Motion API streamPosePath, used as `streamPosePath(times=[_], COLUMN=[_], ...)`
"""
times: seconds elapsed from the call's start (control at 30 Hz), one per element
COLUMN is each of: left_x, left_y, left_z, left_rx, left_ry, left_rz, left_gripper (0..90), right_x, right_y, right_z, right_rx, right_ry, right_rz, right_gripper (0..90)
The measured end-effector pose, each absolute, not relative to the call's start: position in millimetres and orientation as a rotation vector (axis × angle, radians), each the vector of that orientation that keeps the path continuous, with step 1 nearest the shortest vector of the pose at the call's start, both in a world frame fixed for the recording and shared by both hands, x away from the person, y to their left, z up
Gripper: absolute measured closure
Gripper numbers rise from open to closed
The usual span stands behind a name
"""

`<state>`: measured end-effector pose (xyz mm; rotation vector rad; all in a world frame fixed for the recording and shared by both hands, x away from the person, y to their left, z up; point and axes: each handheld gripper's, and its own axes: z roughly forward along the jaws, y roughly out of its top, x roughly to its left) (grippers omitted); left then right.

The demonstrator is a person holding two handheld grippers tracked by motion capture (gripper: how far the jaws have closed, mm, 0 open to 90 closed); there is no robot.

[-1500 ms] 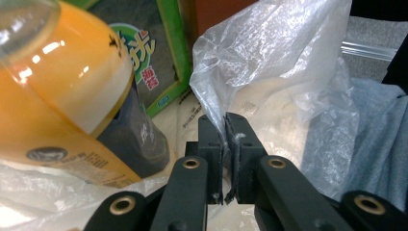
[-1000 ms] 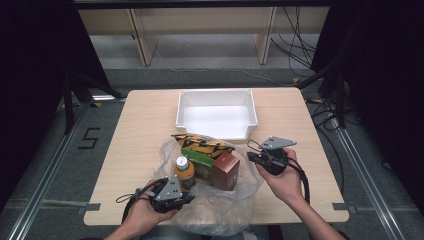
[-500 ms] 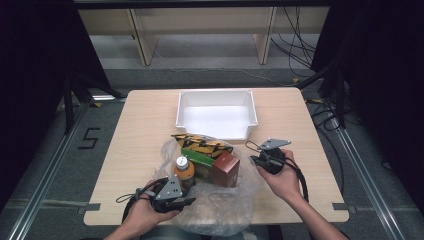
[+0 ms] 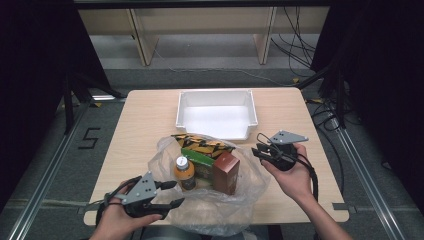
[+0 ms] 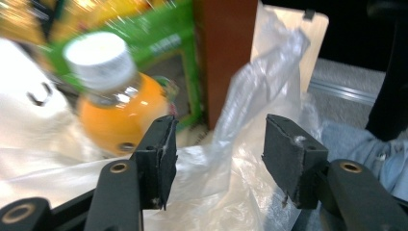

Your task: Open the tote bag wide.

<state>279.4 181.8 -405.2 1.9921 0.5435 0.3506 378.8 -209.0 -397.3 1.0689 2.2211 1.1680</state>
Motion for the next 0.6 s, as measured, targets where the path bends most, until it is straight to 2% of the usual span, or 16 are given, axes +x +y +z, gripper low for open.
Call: streamPosePath(times=[0.2,0.3,0.5,0.6], left_x=[291.8,309.9,346.6,355.0], left_y=[207.4,215.5,222.5,225.4], left_z=[-370.9,-361.3,-364.9,-370.9], left_rx=[1.887,1.852,1.871,1.873], left_ry=[0.592,0.639,0.691,0.712], left_rz=[0.493,0.564,0.55,0.512], left_gripper=[47.7,45.8,35.4,35.2], right_x=[372.5,373.2,375.6,377.6], right_y=[-200.6,-197.4,-194.5,-195.6], right_z=[-392.1,-393.5,-396.3,-397.4], right_rx=[1.055,1.028,1.022,1.028], right_ry=[2.218,2.235,2.249,2.242], right_rz=[1.207,1.209,1.202,1.203], right_gripper=[68.2,67.2,65.4,64.6])
